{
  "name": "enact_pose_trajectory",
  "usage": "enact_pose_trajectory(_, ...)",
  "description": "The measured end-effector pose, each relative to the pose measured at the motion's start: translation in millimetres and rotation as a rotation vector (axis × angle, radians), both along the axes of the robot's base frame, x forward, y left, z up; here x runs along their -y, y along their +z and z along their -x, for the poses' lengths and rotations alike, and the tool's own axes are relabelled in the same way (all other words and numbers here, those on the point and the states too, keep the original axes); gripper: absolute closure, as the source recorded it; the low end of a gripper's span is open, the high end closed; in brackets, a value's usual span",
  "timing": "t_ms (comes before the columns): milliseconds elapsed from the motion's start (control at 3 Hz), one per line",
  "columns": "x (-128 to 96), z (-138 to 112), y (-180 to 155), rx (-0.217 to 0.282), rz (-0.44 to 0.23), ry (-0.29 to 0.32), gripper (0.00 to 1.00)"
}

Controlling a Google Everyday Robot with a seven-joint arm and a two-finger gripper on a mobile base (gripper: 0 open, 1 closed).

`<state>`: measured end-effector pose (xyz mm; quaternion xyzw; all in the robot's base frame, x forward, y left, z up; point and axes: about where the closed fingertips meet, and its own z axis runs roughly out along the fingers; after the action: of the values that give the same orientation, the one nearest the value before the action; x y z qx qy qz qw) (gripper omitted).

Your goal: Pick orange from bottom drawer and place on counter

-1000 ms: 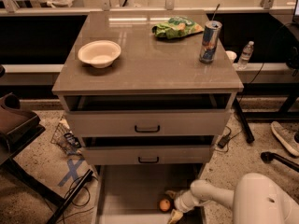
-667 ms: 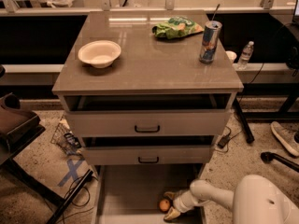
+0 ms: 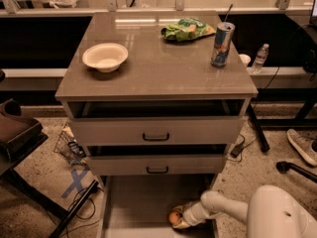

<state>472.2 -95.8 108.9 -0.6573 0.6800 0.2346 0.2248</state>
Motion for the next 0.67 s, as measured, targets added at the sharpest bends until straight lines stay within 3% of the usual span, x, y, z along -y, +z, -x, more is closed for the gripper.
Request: enact_pose_trajectory(667,-0.1,0.1,1.8,0.0,0.0,0.0,1.0)
